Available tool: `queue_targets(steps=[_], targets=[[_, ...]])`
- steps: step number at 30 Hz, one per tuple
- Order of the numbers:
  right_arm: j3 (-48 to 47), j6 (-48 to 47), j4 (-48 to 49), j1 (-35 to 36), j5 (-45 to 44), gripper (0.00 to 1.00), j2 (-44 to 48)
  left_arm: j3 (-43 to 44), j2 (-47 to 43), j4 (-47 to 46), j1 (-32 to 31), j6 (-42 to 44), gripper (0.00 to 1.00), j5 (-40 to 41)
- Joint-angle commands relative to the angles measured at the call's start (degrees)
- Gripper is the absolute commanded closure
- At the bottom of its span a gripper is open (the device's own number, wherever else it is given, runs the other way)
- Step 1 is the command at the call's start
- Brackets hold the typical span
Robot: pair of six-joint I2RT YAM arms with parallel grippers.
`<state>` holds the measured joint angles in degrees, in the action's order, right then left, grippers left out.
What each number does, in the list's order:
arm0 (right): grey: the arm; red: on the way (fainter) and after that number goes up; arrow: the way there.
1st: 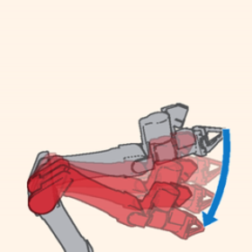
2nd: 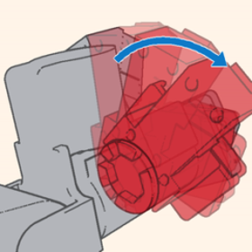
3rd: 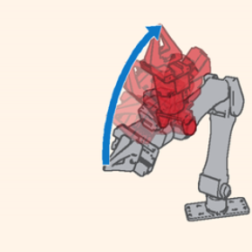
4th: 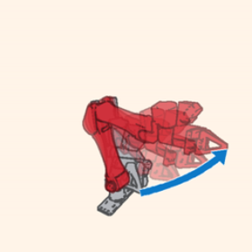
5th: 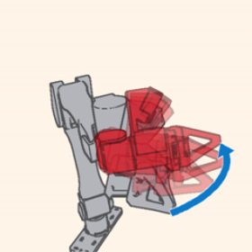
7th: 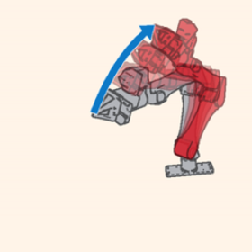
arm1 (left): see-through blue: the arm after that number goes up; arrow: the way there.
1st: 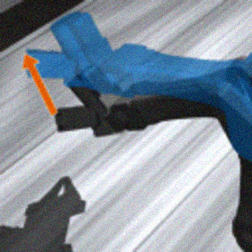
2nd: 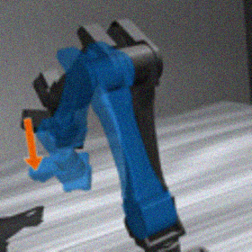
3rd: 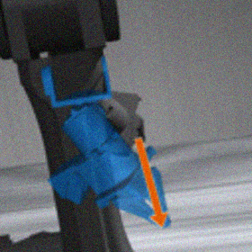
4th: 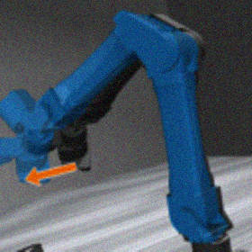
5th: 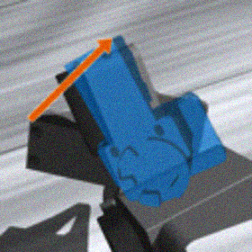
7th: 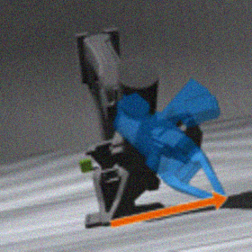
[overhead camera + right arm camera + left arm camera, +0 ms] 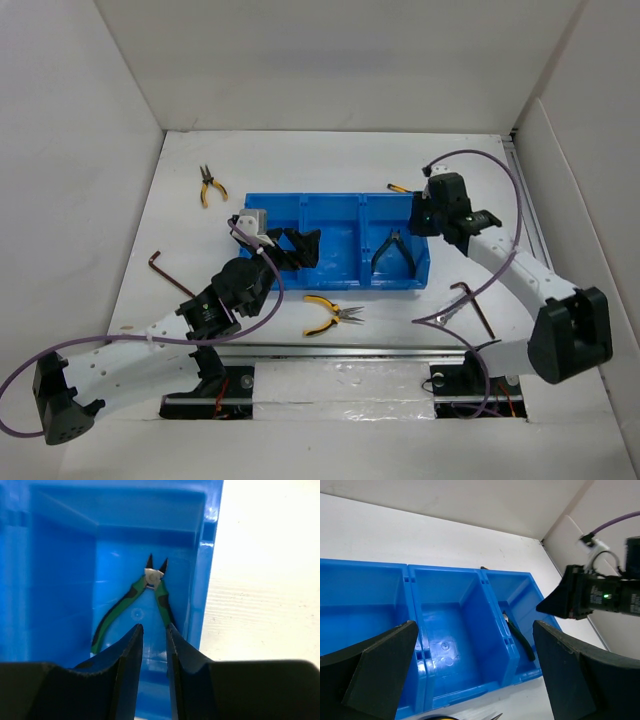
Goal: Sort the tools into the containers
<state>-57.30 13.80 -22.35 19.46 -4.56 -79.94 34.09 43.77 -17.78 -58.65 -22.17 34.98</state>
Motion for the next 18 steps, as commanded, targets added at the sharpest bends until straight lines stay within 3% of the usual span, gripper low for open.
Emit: queue_targets(steps=[1,7,12,18], targets=[[-4.1,1.7,1.1,-1.0,-0.5,0.69,8.3,-0.7,-0.9,-2.4,0.1,0.0,0.01,0.3],[-9.7,4.4,3.5,-7.4,1.4,0.65,16.7,-1.0,-0.6,-2.9,0.1,-0.3,0.01,0.5],[-25.1,0.5,2.1,-10.3,1.7,0.44,5.6,-0.3,1.0,-2.8,0.1,-0.4,0.01,0.5],[-29.9,-9.1,13.5,-14.5,8.5,0.34,-5.6,-0.5,0.4,-2.5,0.1,-1.4,0.01,-0.7]])
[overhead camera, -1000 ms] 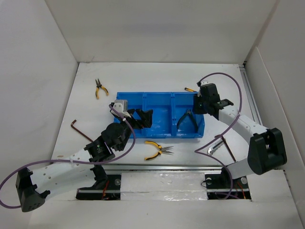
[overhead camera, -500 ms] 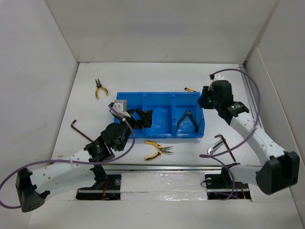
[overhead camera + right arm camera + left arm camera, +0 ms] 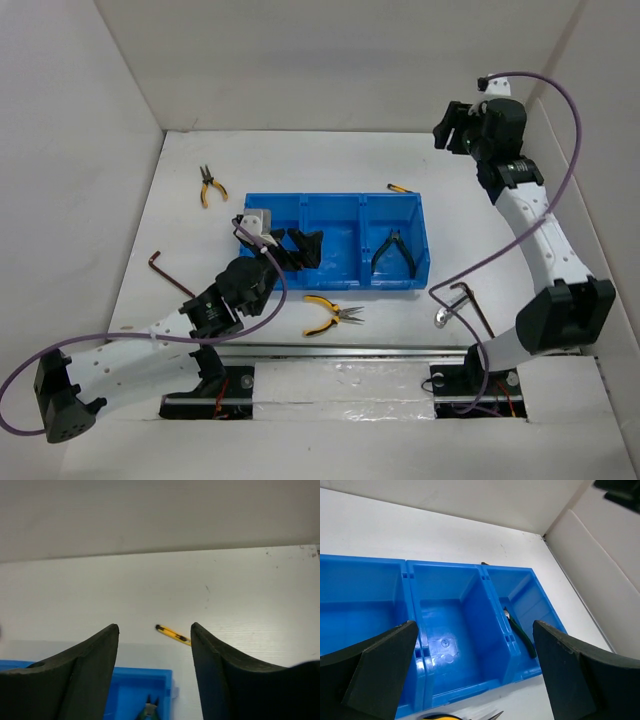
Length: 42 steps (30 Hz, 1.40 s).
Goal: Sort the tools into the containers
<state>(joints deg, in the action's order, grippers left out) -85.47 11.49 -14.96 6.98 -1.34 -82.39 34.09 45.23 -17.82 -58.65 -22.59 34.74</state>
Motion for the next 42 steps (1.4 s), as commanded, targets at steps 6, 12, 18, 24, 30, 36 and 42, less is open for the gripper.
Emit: queue_targets(steps=[6,12,18,24,30,36,42], targets=[[-16.4,-10.8,-1.7,-7.1,15.5,0.30,-19.4,-0.6,-1.6,-2.7,0.1,-0.5,0.01,-2.0],[-27.5,-10.8,-6.8,-8.3,21.5,0.27,-31.7,0.3,-0.8,-2.4,0.1,-1.0,0.01,-4.6],[-39.6,-19.8,-15.9,-8.3,21.1,0.29,-42.8,-0.2,-2.5,-2.0,0.1,-1.3,0.01,-5.6],[-41.1,-27.3,-19.7,-8.8,23.1,0.30,-47.3,-0.4,-3.9,-2.5,0.1,-1.4,0.01,-7.7],[-39.1,-34.9,-24.1,-8.3,21.4,0.30,-47.6,-0.2,-3.7,-2.2,0.1,-1.3,0.01,-7.5],[-35.4,-38.0,-26.3,-7.7,21.5,0.30,-47.3,-0.6,-4.3,-2.3,0.1,-1.4,0.01,-6.7],[-34.9,-40.8,-29.3,-6.5,22.4,0.31,-47.7,-0.8,-4.3,-2.5,0.1,-1.5,0.01,-6.0]])
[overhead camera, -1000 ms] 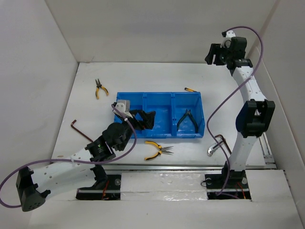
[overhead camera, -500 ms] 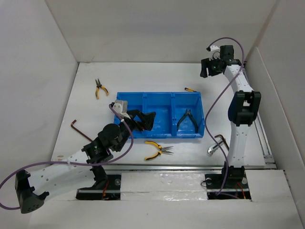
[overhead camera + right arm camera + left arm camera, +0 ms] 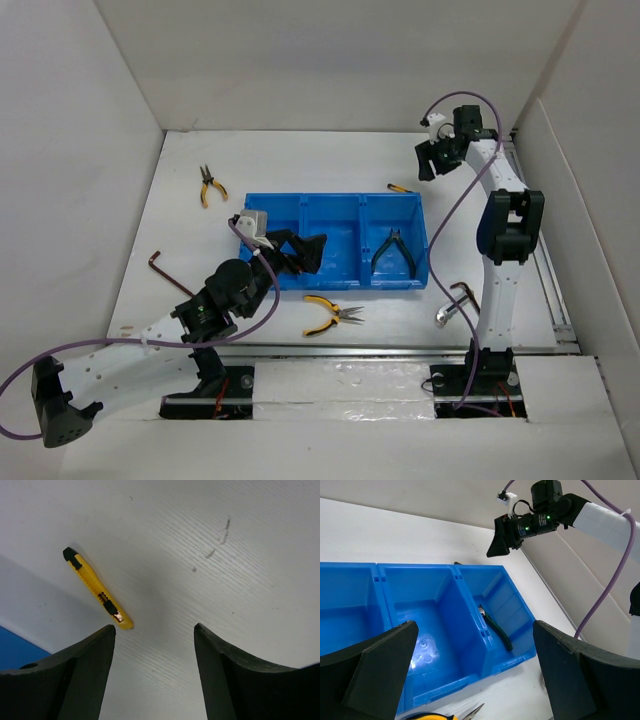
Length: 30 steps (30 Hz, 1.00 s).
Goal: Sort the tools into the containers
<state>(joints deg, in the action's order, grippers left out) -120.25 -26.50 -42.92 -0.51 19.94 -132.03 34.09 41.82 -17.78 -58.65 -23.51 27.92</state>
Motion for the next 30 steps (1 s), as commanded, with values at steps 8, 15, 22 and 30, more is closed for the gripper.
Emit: queue_targets(steps=[8,15,22,30], targets=[[0.7,-4.3,-3.0,4.5,-1.3,0.31,1.3,-0.7,-0.7,-2.4,0.1,-0.6,0.01,1.7],[-1.3,-3.6,-4.1,5.1,-2.8,0.31,-0.9,-1.0,-1.6,-2.3,0.1,-0.6,0.01,1.9],[-7.2,-1.9,-8.1,6.7,-7.2,0.31,-4.9,-1.0,-2.0,-2.0,0.1,-0.6,0.01,2.6],[-9.6,-1.8,-10.3,6.7,-7.9,0.31,-8.0,-1.3,-2.7,-2.1,0.1,-0.5,0.01,3.2]])
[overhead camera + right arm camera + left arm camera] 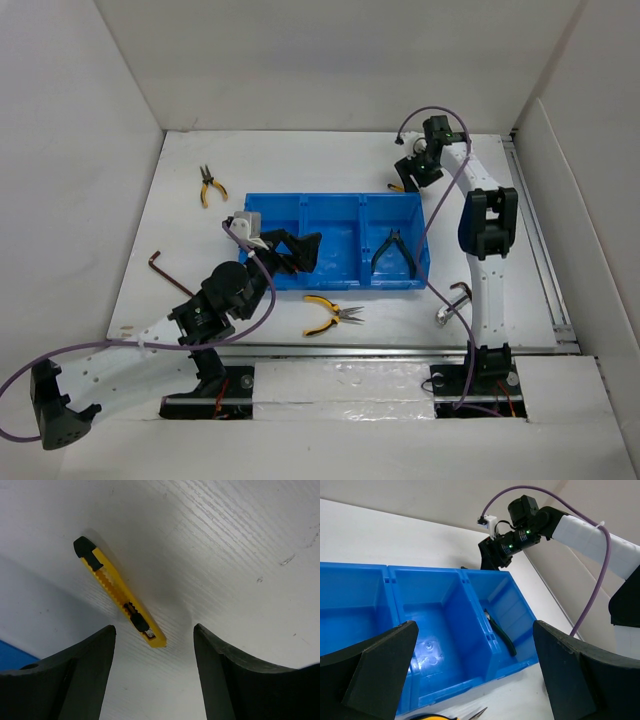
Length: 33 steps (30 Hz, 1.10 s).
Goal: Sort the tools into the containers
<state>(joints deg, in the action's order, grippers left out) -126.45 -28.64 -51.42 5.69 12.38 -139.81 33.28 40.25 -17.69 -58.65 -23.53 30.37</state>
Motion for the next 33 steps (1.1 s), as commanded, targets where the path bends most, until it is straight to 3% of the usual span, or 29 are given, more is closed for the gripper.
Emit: queue_targets(steps=[1,12,23,33], targets=[[-3.7,0.3,-2.0,0.5,-0.3,0.32,-0.5,-0.3,-1.1,-2.1,0.1,-0.6,0.01,0.7],[-10.1,0.4,-7.6,-0.6,2.6,0.41,-5.6,-0.8,-2.9,-1.9,0.1,-0.7,0.01,1.3],[-13.9,1.7,-11.0,-1.1,1.9,0.41,-8.5,-1.0,-3.9,-1.7,0.1,-0.9,0.01,1.3],[-16.2,3.5,-12.7,-1.7,1.5,0.78,-10.0,-1.5,-6.4,-1.5,0.1,-1.3,0.01,1.0]])
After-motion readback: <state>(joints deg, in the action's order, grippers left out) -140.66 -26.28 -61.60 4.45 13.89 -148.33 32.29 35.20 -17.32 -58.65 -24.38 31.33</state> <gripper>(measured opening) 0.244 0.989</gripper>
